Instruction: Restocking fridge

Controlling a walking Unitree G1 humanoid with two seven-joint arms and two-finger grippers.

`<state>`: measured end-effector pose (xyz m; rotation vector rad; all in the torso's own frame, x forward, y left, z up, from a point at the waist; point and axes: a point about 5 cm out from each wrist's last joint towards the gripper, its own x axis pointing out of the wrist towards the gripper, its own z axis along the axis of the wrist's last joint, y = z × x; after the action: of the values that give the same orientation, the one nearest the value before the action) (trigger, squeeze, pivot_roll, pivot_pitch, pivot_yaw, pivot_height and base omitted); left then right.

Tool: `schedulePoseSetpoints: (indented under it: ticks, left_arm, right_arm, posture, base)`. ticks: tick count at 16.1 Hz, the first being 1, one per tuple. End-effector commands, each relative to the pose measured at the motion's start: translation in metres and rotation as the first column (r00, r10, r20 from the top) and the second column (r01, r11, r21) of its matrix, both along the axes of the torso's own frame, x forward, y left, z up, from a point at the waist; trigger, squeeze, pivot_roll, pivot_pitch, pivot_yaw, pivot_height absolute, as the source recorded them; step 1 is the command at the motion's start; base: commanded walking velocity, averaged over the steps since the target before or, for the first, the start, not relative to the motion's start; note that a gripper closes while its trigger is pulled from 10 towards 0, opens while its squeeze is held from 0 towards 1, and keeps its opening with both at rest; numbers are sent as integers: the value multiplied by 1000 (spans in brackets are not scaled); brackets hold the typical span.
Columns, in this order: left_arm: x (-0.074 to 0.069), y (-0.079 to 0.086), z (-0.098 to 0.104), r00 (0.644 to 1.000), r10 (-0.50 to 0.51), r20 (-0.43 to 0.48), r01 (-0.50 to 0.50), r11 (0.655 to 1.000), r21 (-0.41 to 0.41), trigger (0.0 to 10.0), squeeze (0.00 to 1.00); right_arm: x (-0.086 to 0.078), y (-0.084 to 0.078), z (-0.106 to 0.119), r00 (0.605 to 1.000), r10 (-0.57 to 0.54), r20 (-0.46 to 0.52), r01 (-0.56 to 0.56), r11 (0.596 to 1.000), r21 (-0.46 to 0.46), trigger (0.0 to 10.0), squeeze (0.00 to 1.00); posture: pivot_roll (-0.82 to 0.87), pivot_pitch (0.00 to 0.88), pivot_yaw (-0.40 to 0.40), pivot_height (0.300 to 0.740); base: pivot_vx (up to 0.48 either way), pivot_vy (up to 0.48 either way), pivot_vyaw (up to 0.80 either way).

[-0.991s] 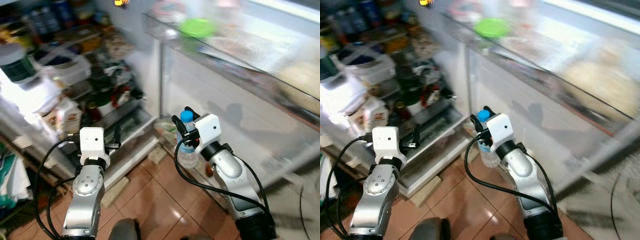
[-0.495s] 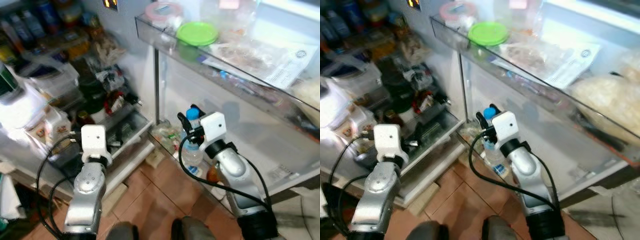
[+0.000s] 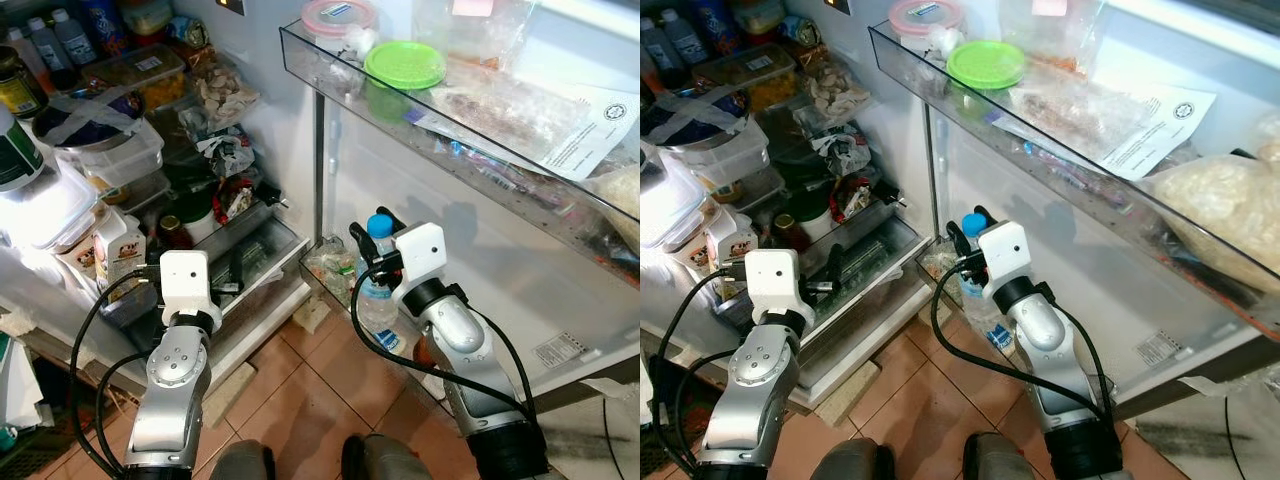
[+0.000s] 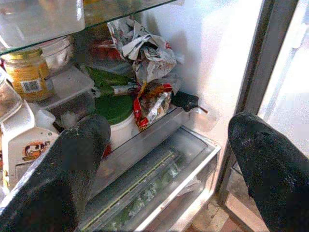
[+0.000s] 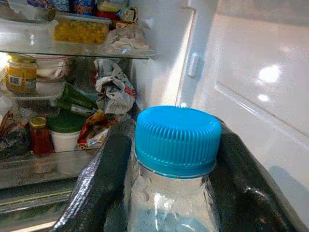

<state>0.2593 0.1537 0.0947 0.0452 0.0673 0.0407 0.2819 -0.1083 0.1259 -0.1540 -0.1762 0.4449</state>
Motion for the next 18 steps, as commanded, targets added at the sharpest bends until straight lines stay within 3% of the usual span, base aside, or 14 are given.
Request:
schedulePoseSetpoints:
  ticks: [1, 6, 18]
  left_arm:
    - [-2, 0, -2, 1000, -17, -15, 17, 1000, -5, 10000, 0]
    - [-1, 3, -1, 1000, 6, -6, -6, 1000, 2, 10000, 0]
    - [-1, 7, 4, 1000, 20, 22, -20, 1000, 6, 10000, 0]
  right_arm:
    - [2, 0, 7, 1000, -2, 25, 2, 1000, 10, 10000, 0]
    - [1, -1, 6, 1000, -9, 24, 9, 1000, 12, 10000, 0]
    - [0, 2, 9, 999, 13, 42, -14, 1000, 23, 10000, 0]
  posture:
    - [41, 118, 16, 692]
    - [37, 122, 17, 622]
    - [37, 122, 13, 622]
  base:
    - [0, 0, 0]
    - [0, 0, 0]
    - [20, 0, 0]
